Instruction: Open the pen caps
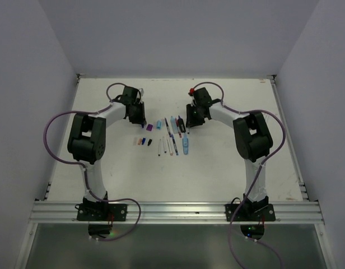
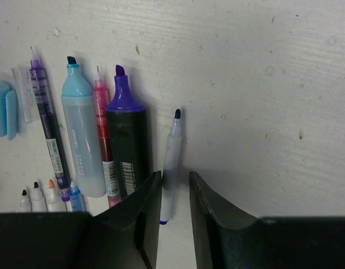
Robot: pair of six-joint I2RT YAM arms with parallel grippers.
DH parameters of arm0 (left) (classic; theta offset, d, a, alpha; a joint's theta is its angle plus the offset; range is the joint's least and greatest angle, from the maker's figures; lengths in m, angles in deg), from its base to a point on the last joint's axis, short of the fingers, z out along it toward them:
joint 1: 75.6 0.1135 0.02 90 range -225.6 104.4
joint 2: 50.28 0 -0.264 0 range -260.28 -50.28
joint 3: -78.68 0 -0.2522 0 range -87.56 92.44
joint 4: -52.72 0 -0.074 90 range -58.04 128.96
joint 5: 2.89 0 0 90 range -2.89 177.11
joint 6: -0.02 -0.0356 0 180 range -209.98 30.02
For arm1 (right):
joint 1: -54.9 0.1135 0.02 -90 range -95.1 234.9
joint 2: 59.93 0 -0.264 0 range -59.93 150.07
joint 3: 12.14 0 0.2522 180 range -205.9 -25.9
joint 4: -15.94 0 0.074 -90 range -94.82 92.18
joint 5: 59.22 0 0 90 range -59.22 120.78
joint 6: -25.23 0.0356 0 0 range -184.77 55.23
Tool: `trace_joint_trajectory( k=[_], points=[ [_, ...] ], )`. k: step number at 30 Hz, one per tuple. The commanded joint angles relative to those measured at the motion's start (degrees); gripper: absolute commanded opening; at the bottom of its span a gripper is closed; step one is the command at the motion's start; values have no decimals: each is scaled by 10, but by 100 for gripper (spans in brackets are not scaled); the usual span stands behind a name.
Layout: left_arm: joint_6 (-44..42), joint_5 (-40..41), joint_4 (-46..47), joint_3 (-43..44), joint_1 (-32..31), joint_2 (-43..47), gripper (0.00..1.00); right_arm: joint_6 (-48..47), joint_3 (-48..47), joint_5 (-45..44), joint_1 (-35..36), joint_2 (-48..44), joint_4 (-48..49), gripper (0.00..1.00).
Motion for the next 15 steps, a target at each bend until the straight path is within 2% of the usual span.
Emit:
trace_joint_trajectory(
  k=[1, 8, 15],
  points=[
    [-9, -17, 0, 10, 2, -1, 24, -1, -17, -6, 0, -10, 3, 31],
    [-3, -6, -2, 7, 2, 13, 34, 9, -11, -33, -2, -59, -5, 42],
    [23, 37, -9, -5, 2, 98, 38, 32, 59, -205, -33, -185, -2, 57]
  ],
)
